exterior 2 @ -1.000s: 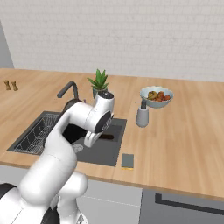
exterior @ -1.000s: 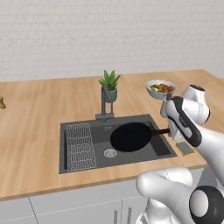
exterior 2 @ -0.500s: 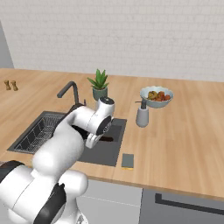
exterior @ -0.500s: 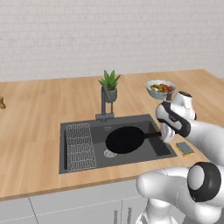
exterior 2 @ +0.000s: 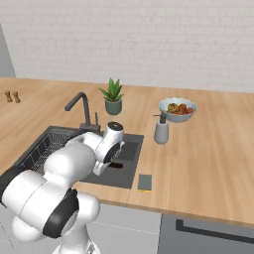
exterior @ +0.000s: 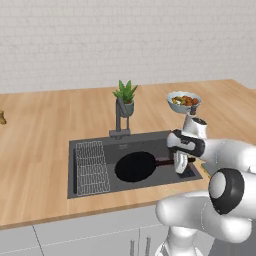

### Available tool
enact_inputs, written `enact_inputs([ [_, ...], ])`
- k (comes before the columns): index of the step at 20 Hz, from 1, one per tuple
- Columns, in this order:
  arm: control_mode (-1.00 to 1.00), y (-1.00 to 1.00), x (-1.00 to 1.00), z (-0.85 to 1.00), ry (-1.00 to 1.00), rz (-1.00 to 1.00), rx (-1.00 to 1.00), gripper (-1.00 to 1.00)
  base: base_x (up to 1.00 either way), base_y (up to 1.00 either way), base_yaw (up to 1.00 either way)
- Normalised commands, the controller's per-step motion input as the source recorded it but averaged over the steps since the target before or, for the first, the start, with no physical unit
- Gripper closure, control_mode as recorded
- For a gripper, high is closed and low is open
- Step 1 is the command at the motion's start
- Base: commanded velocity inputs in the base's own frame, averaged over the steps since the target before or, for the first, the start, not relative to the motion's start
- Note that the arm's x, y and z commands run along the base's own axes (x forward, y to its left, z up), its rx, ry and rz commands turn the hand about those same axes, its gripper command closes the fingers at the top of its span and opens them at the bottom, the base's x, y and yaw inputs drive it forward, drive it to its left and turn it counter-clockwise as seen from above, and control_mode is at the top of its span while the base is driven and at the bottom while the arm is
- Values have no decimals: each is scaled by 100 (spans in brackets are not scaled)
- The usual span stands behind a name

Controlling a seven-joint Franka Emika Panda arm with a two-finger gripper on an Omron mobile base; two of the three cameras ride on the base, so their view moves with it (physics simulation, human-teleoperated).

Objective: Pick the pan and sponge and place them into the sink. Then turn on the water.

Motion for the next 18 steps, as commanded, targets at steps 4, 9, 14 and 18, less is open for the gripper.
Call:
enact_inputs([
  [4,-100,24,49,-45,0,-7,0,100,0,0,0],
  [9,-100,19,52,-41,0,-6,0,100,0,0,0],
  [14,-100,24,47,-39,0,-1,3,100,0,0,0],
  [18,-100,14,61,-29,0,0,6,100,0,0,0],
])
